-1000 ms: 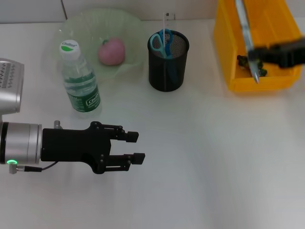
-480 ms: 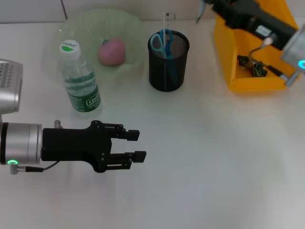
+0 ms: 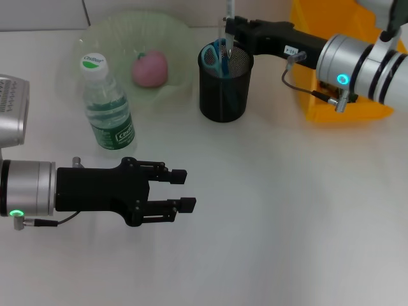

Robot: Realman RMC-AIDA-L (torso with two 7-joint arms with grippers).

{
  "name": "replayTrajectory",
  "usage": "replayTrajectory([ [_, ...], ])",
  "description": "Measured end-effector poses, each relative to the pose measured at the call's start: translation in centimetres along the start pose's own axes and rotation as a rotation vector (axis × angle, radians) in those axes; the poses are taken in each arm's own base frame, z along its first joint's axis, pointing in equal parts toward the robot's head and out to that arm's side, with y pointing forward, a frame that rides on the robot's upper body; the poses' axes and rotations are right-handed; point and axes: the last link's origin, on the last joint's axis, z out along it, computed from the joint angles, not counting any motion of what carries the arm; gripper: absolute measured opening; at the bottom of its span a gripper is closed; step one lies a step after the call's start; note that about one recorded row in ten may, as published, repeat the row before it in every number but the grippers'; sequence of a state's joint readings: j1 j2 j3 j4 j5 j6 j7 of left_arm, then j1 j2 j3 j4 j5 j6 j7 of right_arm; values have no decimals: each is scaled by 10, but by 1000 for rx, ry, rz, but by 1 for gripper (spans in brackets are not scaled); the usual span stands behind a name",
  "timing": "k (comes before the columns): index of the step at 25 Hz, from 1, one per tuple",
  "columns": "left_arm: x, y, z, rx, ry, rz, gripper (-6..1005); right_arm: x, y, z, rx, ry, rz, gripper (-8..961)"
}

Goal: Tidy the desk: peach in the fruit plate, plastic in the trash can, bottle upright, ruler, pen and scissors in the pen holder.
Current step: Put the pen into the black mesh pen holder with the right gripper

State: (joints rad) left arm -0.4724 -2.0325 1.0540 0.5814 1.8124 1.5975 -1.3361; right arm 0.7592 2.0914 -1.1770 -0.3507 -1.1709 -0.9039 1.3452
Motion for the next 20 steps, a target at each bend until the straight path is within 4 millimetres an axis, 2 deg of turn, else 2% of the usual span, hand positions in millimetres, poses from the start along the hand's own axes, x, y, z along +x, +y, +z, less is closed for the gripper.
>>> replayTrajectory([
  [4, 0, 0, 0, 1, 0, 4, 583, 3, 0, 6, 19, 35, -15, 122],
  [20, 5, -3, 0, 6, 7, 11, 583, 4, 1, 11, 34, 61, 22, 230],
])
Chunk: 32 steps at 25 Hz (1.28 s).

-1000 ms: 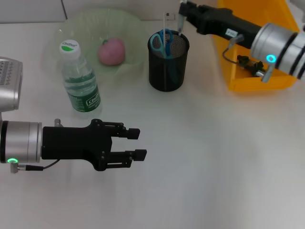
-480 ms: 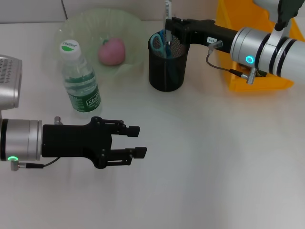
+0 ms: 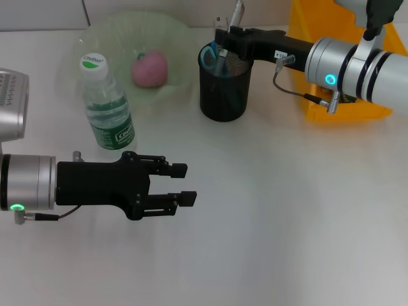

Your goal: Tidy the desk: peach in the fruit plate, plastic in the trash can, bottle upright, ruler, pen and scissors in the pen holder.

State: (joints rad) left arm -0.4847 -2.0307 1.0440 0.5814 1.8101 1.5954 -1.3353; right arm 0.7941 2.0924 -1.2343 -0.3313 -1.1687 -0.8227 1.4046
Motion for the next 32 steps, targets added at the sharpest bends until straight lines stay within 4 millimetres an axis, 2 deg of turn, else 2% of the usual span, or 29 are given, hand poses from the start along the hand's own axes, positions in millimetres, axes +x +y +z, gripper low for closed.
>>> replayTrajectory([
  [3, 0, -1, -1, 3, 0, 0, 583, 1, 4, -2, -31, -8, 9, 444],
  [7, 0, -1, -3, 5, -1, 1, 583, -2, 7, -14, -94, -52, 17, 524],
  [10, 1, -2, -6, 11, 4, -9, 583, -7, 12, -39, -181, -119, 2, 584],
  [11, 1, -2, -6, 11, 4, -9, 584, -8, 14, -50, -211, -139, -11, 604],
  [12, 1, -1, -16, 17, 24, -19, 584, -9, 17, -64, -257, -154, -36, 624],
  [15, -1, 0, -28, 25, 42, -27, 584, -2, 14, -115, -368, -125, -122, 684],
  [18, -4, 2, -43, 39, 55, -39, 584, 16, 9, -169, -484, -21, -173, 745],
  [20, -6, 4, -53, 48, 70, -50, 584, 30, 10, -195, -555, 55, -170, 765],
  [22, -8, 7, -57, 50, 79, -55, 584, 44, 12, -211, -598, 119, -150, 765],
  [27, -14, 10, -61, 56, 80, -58, 584, 62, 18, -214, -618, 158, -149, 766],
  [32, -14, 10, -62, 56, 78, -58, 584, 63, 23, -206, -640, 159, -168, 766],
])
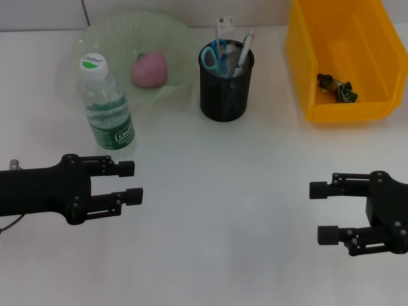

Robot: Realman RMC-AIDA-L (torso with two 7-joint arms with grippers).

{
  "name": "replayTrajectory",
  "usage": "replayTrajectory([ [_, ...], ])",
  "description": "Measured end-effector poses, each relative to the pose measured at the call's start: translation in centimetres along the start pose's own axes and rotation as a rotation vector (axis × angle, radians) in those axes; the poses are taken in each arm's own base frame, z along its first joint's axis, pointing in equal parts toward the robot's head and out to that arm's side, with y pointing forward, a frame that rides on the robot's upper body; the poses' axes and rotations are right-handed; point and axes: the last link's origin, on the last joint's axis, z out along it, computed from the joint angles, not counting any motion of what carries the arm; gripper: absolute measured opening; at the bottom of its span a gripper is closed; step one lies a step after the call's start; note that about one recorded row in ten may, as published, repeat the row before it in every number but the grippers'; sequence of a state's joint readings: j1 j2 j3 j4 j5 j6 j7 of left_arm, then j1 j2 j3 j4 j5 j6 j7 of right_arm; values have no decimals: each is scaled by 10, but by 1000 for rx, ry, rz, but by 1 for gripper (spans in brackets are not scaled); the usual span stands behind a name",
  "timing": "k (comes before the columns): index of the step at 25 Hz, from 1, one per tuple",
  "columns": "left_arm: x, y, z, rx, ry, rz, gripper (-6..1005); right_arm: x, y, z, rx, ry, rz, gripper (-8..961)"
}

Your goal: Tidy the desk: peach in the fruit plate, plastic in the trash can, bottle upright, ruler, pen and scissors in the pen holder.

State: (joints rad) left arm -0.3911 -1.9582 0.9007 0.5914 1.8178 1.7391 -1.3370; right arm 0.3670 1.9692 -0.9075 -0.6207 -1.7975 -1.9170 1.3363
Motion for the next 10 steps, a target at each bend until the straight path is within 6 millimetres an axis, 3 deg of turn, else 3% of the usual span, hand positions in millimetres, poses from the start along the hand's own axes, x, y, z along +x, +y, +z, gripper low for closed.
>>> replayTrajectory([
  [10, 1, 1, 4, -8, 6, 2, 584, -2, -1, 7, -13, -11, -18, 766],
])
